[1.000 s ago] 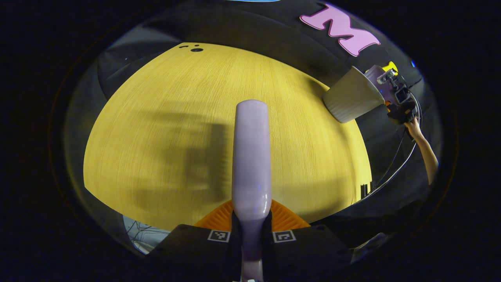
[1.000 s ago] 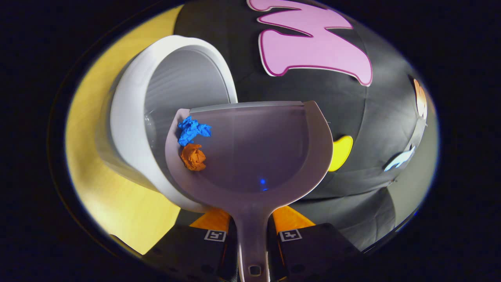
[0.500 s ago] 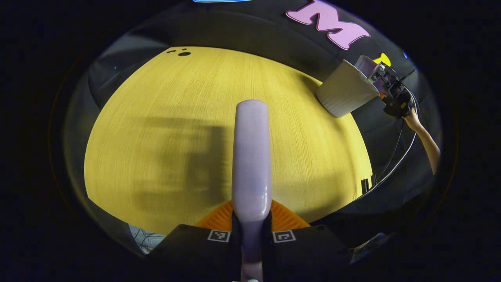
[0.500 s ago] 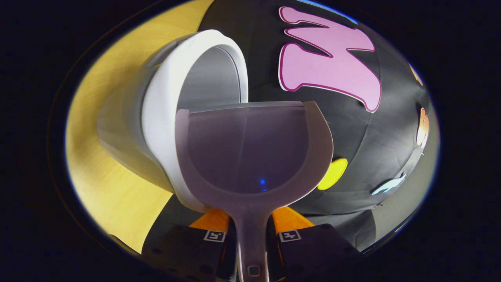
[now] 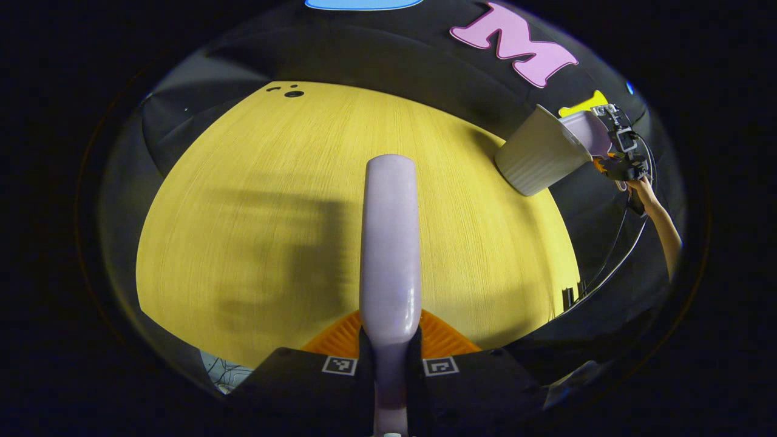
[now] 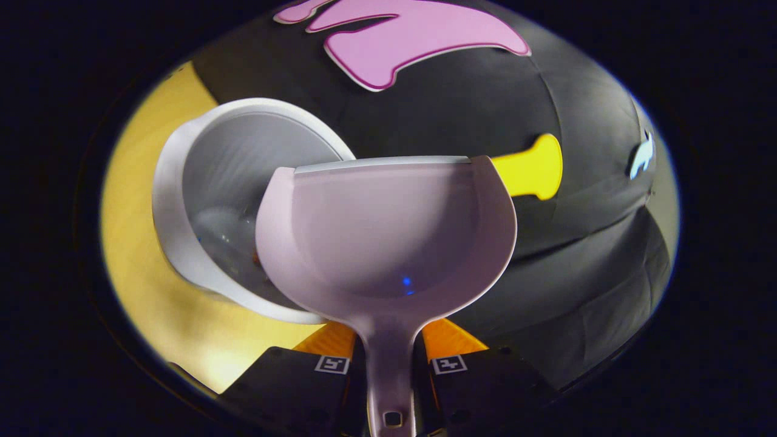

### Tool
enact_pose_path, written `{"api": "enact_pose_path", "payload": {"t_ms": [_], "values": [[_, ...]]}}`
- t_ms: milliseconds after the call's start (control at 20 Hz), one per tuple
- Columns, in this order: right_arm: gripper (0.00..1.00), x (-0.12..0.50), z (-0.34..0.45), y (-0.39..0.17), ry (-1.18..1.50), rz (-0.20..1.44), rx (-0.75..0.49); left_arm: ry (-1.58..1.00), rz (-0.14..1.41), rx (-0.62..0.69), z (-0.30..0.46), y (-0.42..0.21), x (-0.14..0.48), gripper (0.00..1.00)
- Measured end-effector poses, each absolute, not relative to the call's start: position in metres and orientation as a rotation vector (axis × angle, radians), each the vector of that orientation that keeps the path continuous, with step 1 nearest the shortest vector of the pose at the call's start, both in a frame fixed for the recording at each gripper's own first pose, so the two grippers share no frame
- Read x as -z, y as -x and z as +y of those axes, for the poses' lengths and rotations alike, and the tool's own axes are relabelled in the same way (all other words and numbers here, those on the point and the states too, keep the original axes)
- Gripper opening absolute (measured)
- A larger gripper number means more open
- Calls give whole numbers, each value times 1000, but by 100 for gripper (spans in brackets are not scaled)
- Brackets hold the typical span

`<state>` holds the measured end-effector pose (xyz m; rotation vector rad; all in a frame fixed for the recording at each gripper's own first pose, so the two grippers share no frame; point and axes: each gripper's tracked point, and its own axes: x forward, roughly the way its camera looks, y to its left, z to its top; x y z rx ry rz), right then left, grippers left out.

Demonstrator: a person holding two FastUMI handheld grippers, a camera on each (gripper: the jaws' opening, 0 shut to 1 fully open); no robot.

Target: Pick up the small broom and dustpan from the desktop, sweep the trash into the dustpan with the broom, and then empty the trash into the garbage bin.

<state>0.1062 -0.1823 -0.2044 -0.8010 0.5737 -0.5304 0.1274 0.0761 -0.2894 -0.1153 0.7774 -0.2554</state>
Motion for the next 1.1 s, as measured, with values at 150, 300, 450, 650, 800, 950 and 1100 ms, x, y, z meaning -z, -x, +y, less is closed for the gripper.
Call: {"api": "enact_pose_path", "payload": {"t_ms": [150, 300, 450, 650, 800, 950, 1100], "values": [[35, 204, -179, -106, 632, 539, 537, 117, 763, 240, 81, -126, 284, 25], [38, 198, -173, -113, 538, 476, 534, 116, 734, 228, 85, -124, 279, 25], [34, 192, -165, -118, 467, 423, 504, 105, 714, 220, 90, -127, 272, 25], [34, 179, -153, -124, 441, 329, 450, 91, 684, 213, 94, -127, 265, 25], [34, 177, -146, -127, 378, 276, 381, 84, 663, 211, 94, -127, 264, 25], [34, 182, -142, -130, 283, 256, 288, 87, 634, 216, 94, -127, 263, 25], [37, 193, -133, -129, 152, 268, 193, 82, 620, 245, 89, -128, 262, 27]]}}
